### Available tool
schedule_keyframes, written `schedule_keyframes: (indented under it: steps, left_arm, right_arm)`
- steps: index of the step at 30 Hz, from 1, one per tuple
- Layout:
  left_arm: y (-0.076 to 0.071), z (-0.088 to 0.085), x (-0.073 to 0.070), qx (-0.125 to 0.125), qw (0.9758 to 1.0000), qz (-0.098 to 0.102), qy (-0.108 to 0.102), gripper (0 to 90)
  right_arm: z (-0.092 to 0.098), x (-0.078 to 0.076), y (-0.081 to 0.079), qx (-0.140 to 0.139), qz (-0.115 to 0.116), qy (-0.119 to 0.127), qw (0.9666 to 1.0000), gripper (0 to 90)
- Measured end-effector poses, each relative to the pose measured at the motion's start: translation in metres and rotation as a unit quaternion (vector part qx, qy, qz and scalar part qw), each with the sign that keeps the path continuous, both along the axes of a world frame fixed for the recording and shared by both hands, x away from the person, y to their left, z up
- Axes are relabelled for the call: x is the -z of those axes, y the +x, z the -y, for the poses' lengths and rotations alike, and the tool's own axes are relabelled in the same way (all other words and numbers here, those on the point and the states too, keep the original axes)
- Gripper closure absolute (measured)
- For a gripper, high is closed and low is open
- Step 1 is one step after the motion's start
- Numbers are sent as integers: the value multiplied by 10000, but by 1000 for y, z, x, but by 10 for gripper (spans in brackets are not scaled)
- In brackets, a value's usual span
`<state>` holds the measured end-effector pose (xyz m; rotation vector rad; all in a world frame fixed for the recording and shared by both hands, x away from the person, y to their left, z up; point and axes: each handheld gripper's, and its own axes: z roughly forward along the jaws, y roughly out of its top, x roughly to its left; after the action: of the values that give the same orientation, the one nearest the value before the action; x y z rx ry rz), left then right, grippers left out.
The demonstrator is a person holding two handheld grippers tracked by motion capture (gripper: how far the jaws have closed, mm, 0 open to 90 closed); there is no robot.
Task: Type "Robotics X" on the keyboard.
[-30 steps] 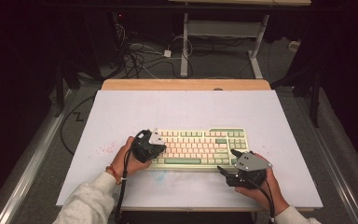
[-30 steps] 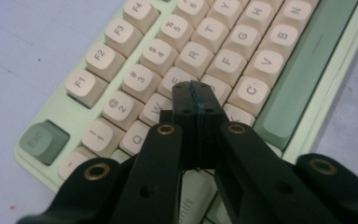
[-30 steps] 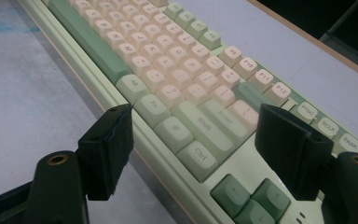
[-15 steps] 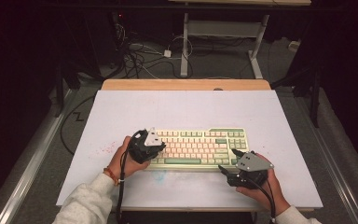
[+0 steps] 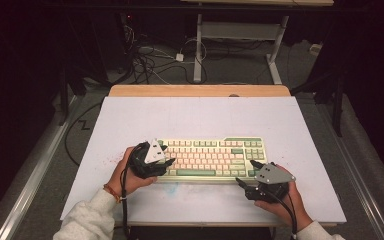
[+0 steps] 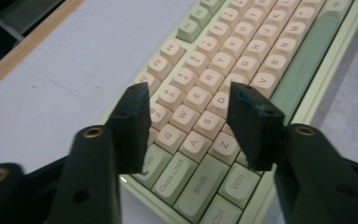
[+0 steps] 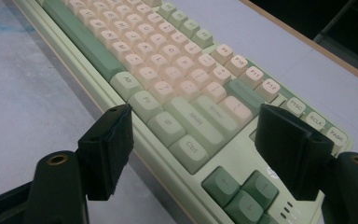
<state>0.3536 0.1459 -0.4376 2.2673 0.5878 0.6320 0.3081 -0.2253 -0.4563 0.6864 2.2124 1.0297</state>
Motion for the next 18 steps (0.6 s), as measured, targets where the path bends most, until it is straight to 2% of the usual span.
schedule_keyframes:
  steps: [7,9,16,18]
  left_arm:
    - [-6,-11,4,-99,9998,154,-77,260]
    - [-8,-12,7,-195,9996,187,-82,213]
    - [-16,-15,10,-243,9993,204,-178,168]
    - [-18,-15,11,-309,9993,111,-195,168]
  right_arm:
    - [2,0,0,21,-2,15,10000,280]
    - [2,-1,-1,31,-4,12,10000,280]
    - [4,-1,-1,54,5,37,10000,278]
    - [5,-1,-1,59,4,38,10000,278]
